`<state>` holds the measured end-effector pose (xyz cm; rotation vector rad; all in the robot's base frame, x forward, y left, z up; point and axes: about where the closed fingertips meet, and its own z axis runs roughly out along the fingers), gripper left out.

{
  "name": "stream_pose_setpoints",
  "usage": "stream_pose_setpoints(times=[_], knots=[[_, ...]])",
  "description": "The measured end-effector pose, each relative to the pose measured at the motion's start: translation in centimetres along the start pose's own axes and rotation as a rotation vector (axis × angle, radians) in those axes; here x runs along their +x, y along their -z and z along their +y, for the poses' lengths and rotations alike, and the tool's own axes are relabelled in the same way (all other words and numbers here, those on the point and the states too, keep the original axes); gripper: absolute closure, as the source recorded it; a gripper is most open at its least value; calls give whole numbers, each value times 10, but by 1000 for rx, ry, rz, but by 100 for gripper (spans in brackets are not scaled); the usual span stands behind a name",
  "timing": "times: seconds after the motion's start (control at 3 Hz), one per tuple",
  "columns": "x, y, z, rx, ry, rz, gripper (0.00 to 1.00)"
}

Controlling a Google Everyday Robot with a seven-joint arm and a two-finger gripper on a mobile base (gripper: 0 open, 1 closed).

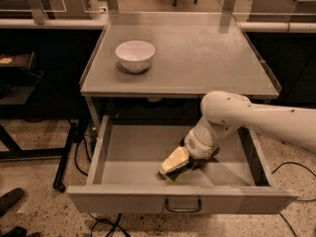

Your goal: Place sponge into top drawer

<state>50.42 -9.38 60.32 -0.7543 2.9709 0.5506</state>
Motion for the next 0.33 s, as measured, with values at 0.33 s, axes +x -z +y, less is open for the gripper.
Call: stream_pose_setpoints(times=[0.33], knots=[[0, 0, 0, 0, 0, 0, 0]])
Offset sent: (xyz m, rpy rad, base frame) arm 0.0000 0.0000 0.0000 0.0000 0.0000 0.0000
